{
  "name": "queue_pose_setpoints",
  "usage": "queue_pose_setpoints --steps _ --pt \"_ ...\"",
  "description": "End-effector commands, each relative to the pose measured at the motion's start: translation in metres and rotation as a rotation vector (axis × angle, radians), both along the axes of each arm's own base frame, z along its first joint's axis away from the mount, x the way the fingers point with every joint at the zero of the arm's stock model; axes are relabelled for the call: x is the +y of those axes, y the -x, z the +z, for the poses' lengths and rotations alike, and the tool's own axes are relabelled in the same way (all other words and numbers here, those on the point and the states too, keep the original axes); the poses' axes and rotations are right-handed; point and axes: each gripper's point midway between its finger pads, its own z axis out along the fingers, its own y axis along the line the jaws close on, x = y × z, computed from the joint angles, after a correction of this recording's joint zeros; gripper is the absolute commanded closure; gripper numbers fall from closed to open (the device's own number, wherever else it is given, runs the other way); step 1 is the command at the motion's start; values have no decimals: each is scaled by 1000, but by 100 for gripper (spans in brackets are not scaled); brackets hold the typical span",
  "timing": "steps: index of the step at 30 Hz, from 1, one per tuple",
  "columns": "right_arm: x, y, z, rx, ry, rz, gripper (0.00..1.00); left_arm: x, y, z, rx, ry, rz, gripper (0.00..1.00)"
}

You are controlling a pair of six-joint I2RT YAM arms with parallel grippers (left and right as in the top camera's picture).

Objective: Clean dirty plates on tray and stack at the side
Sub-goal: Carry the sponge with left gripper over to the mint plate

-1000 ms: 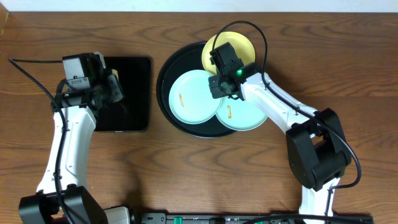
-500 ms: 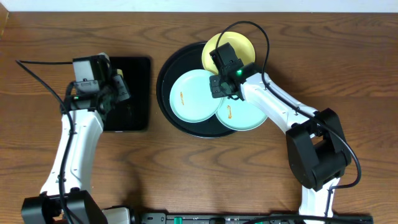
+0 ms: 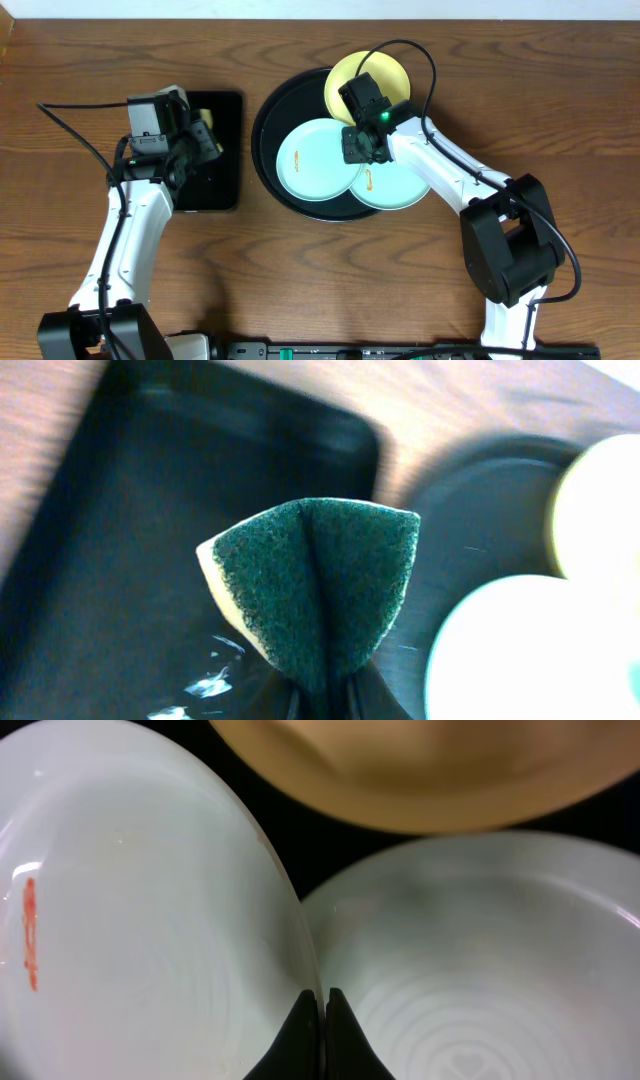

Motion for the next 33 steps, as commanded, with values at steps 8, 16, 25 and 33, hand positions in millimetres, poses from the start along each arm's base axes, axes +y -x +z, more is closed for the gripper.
queue_pose_setpoints --steps 8,16,25,33 --pt "-7 -6 20 -32 -3 51 99 -74 27 32 72 212 -306 93" --pt "15 -42 40 -227 -25 223 99 -107 42 26 137 131 -382 93" --pt "15 -42 42 -231 -25 225 99 -128 27 0 142 -15 -377 93" --pt "13 -39 39 -214 -17 226 99 -147 5 -39 159 3 -413 93"
